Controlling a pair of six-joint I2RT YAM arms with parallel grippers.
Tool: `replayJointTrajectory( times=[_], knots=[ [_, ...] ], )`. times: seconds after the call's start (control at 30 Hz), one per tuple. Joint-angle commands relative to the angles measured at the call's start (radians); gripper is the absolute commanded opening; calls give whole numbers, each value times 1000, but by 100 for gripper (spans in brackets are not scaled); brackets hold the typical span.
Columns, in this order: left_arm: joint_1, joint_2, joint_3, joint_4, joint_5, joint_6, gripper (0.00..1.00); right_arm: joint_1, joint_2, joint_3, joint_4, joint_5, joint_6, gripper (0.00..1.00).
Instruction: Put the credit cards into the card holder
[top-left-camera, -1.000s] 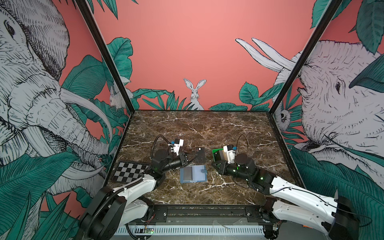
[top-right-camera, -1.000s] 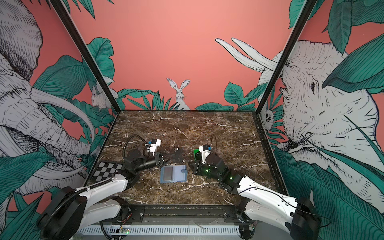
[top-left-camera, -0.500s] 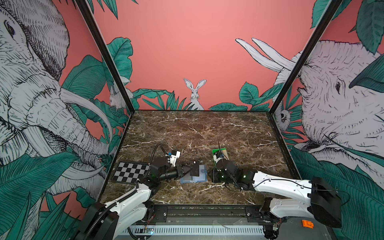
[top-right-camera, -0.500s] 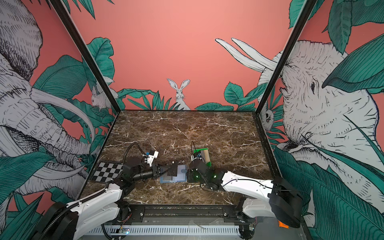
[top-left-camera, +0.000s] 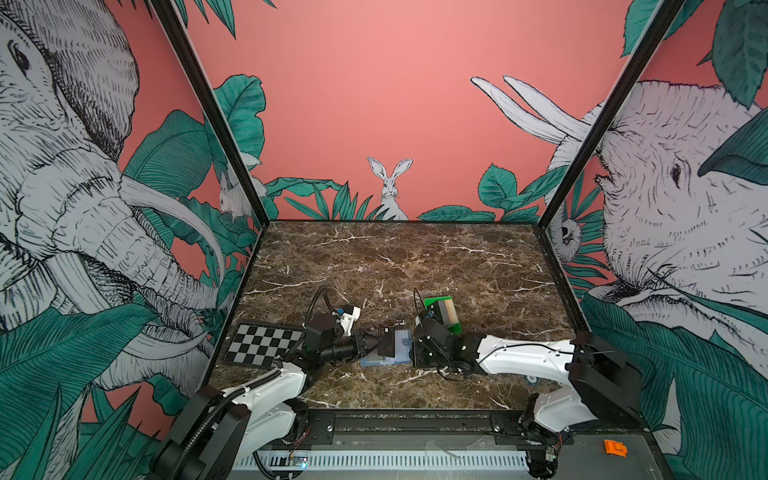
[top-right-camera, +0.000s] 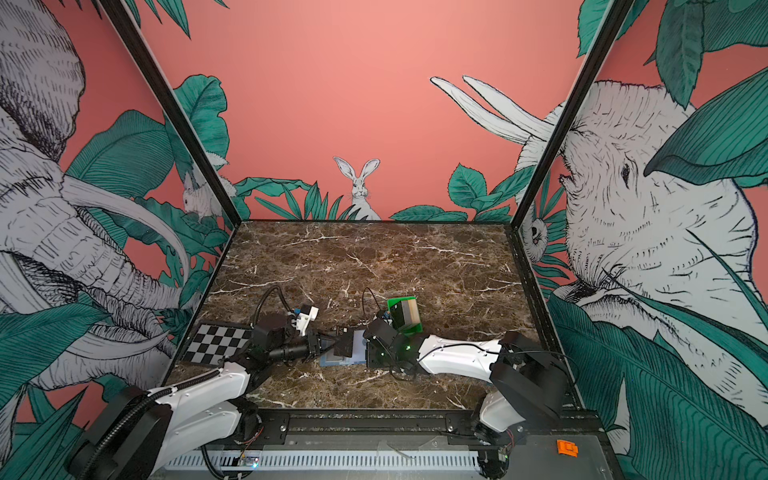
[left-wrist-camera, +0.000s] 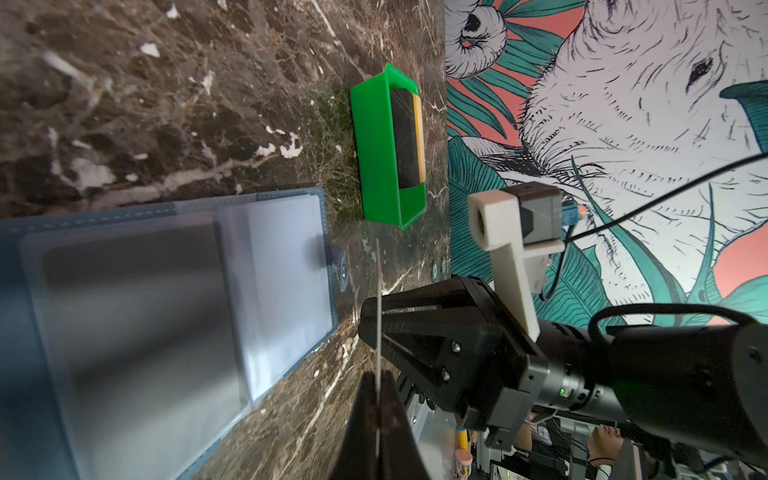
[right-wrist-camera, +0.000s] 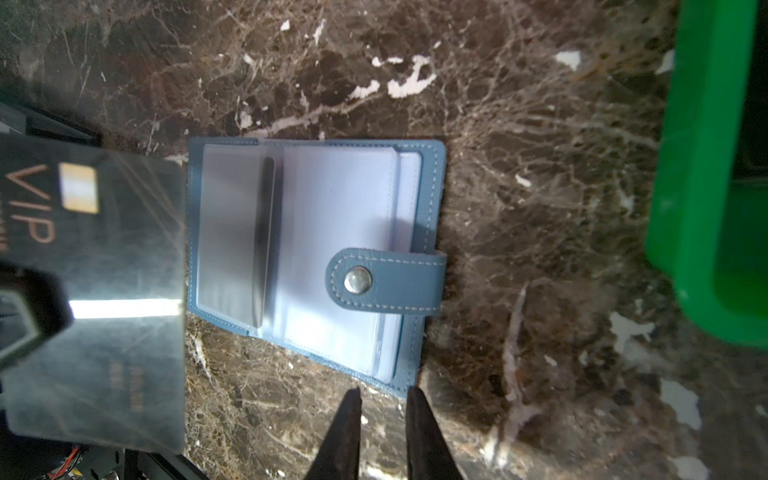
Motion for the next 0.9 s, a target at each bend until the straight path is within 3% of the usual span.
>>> replayJointTrajectory(
  times=[0.0,0.87],
  knots=[
    [5,9,-15,24,-13,30,0,4,24,16,18,3,4,21],
    [5,84,24,-80,-130,141,0,6,99,30,-7,28,-5,12]
  ],
)
